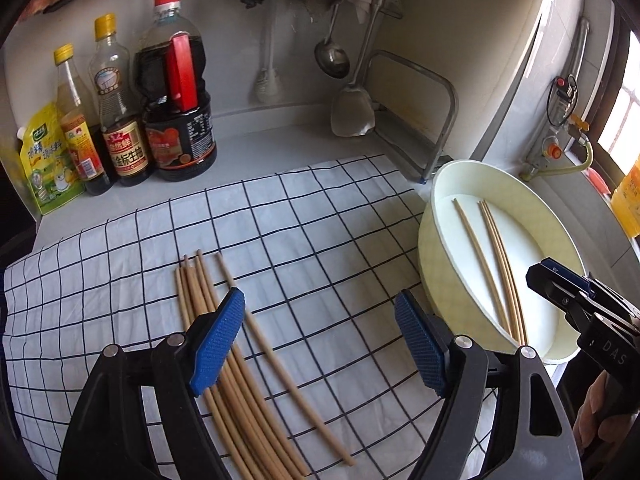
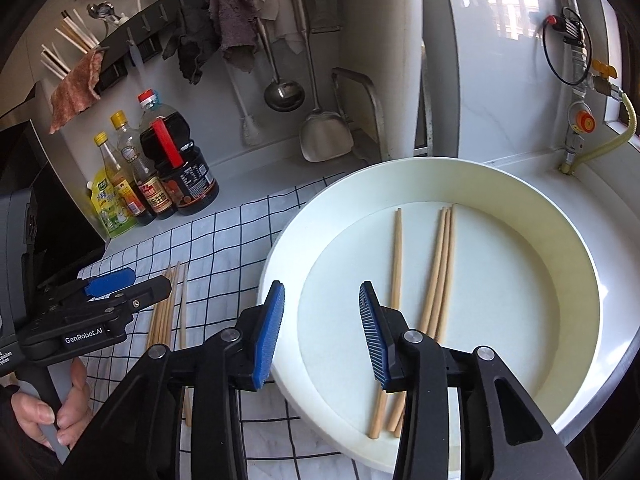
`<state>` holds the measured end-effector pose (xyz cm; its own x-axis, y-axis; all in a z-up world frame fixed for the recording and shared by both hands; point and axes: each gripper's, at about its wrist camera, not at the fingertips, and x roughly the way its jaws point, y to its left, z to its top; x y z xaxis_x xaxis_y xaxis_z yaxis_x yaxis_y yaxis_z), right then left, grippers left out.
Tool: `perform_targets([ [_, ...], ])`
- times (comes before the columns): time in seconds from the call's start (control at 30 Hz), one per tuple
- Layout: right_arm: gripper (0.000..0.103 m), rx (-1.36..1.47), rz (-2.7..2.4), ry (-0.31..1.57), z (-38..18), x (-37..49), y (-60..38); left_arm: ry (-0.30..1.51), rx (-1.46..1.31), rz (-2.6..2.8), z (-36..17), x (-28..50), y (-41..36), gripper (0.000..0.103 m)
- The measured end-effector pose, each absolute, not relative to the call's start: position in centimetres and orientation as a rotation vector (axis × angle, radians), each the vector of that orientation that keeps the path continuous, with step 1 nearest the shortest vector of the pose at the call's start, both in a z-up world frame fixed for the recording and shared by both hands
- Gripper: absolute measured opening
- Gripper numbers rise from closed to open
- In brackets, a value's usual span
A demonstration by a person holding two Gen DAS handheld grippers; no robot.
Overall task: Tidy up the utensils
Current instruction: 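Move both open tools back over the chopsticks on the cloth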
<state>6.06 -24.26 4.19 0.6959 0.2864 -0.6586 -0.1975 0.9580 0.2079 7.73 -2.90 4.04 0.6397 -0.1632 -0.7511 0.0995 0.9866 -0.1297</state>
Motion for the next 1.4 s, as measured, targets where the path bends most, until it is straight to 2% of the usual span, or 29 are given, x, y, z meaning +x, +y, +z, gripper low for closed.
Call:
perform_targets([
  [0.13, 0.048, 0.094, 0.312, 0.745, 4.5, 5.3, -22.1, 0.865, -0.105, -0.122, 3.3, 6.5, -0.5, 0.077],
  [0.23, 0.05, 0.073, 0.352, 0.742, 4.6, 4.8, -20.4, 0.869, -0.134, -0.099, 2.7, 5.5, 1.5, 0.085],
  [0.33, 0.052, 0.044, 0.402, 0.734, 4.7, 4.1, -18.4, 0.87, -0.162, -0.078, 2.2, 4.5, 3.4, 0.086],
  [0.4, 0.057, 0.026, 0.436, 0.726, 4.7, 3.6, -17.2, 0.872, -0.177, -0.06, 1.7, 3.9, 4.7, 0.086],
  [0.67, 0.059, -0.066, 0.532, 0.745, 2.8, 3.0, -12.1, 0.806, -0.134, 0.102, 0.8, 1.1, 8.3, 0.089],
  [0.9, 0.059, -0.132, 0.564, 0.82, -0.2, 4.5, -9.9, 0.775, -0.125, 0.157, 0.5, 0.1, 8.4, 0.091],
  [1.4, 0.06, -0.232, 0.577, 0.846, -2.5, 4.5, -8.8, 0.872, -0.167, 0.207, -2.8, -0.1, 8.8, 0.092],
])
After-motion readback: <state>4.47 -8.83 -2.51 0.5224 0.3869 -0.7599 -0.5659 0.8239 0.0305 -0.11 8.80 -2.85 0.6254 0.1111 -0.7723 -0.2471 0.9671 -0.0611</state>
